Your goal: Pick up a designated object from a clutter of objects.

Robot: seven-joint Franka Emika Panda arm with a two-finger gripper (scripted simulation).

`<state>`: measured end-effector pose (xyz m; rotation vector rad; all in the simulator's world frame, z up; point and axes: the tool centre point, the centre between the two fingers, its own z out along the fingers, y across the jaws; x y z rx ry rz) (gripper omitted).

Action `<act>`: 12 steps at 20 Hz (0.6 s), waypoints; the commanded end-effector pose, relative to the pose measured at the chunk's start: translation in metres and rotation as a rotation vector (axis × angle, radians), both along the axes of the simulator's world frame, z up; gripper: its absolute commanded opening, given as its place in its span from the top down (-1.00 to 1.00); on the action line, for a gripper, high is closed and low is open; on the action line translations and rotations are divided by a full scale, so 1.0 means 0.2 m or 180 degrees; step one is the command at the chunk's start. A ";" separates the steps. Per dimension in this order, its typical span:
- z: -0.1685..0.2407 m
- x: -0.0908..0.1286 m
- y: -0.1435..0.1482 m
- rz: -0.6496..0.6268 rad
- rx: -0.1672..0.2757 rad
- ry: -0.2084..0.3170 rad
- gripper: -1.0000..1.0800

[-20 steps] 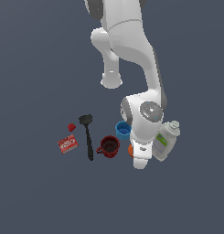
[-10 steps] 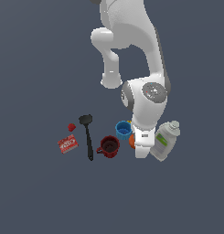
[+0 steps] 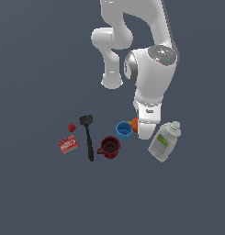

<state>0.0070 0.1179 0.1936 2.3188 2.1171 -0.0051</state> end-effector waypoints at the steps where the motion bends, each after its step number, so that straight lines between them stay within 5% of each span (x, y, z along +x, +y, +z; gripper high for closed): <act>1: 0.11 -0.05 0.00 0.0001 0.0001 -0.0006 1.00; 12: 0.65 -0.28 0.01 0.0005 0.0013 -0.0004 1.00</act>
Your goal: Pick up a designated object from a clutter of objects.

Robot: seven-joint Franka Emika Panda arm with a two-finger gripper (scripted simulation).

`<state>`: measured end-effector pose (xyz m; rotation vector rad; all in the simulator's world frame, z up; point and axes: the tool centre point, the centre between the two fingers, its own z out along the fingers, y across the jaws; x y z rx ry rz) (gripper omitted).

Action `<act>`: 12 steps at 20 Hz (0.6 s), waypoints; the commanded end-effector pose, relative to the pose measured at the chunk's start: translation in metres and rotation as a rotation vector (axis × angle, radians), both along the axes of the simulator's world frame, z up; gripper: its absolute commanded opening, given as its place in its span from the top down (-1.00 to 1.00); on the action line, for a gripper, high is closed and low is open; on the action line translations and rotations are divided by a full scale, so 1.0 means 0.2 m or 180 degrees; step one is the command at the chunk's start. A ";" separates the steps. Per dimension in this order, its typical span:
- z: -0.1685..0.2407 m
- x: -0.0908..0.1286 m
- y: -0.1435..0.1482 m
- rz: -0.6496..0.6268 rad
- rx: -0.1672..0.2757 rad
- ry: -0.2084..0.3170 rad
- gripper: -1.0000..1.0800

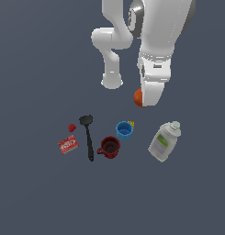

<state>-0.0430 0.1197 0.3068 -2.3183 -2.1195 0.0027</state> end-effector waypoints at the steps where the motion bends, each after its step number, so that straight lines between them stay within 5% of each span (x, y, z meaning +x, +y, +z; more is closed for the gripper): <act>1: 0.13 -0.06 0.00 0.0001 0.0004 -0.0005 1.00; 12: 0.58 -0.24 0.00 0.0000 0.0007 -0.0005 1.00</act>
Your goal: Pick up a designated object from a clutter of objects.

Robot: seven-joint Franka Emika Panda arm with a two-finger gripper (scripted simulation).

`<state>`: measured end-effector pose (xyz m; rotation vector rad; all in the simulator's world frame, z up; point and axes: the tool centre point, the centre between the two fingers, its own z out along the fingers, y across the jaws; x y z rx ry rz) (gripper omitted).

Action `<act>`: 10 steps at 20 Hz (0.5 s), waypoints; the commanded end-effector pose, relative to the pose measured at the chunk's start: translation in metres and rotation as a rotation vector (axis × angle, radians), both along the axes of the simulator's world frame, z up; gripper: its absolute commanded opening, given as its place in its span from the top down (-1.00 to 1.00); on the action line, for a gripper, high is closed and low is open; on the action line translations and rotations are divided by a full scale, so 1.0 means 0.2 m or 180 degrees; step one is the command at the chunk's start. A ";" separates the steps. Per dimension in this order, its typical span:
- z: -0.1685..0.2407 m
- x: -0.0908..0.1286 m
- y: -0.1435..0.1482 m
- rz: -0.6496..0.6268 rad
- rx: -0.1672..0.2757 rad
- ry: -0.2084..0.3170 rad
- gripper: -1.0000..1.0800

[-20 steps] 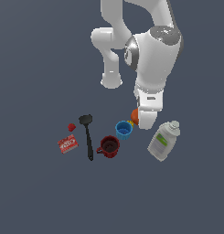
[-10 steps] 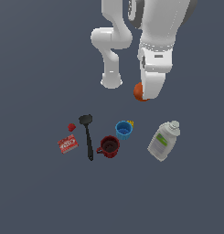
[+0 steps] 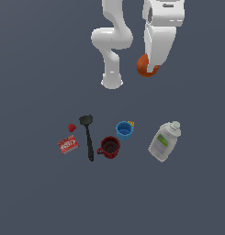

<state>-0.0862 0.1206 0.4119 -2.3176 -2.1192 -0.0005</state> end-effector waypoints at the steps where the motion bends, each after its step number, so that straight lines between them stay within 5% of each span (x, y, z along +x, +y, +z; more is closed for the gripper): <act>1: 0.08 -0.03 0.00 -0.0002 -0.0001 -0.0002 1.00; 10: 0.22 -0.08 0.00 -0.0007 -0.0004 -0.0002 1.00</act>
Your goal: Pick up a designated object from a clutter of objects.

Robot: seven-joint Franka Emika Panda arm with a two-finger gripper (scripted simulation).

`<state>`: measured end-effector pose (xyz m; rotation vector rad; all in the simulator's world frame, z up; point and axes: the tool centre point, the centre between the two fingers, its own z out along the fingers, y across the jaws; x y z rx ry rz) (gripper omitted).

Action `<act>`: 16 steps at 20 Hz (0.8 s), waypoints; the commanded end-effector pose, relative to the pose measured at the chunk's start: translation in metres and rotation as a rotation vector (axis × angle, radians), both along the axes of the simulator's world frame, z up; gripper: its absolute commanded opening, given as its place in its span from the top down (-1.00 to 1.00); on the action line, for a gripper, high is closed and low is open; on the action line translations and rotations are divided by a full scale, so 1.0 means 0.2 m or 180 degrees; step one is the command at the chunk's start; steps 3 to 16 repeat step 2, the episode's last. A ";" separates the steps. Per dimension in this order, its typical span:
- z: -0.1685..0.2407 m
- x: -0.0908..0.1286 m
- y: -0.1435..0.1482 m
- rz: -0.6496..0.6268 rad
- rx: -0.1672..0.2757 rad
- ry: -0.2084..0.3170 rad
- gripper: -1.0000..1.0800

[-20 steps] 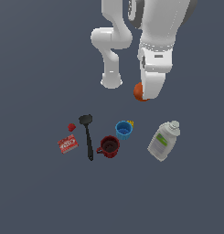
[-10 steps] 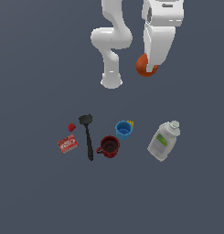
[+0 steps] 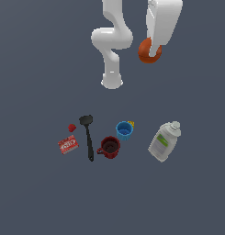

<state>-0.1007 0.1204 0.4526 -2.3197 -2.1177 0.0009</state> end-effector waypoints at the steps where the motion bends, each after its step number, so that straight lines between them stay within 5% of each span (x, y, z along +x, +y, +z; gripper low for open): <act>1: 0.02 0.00 0.00 -0.0001 0.0000 -0.0003 1.00; 16: 0.02 -0.01 0.00 -0.0001 0.0000 -0.0003 1.00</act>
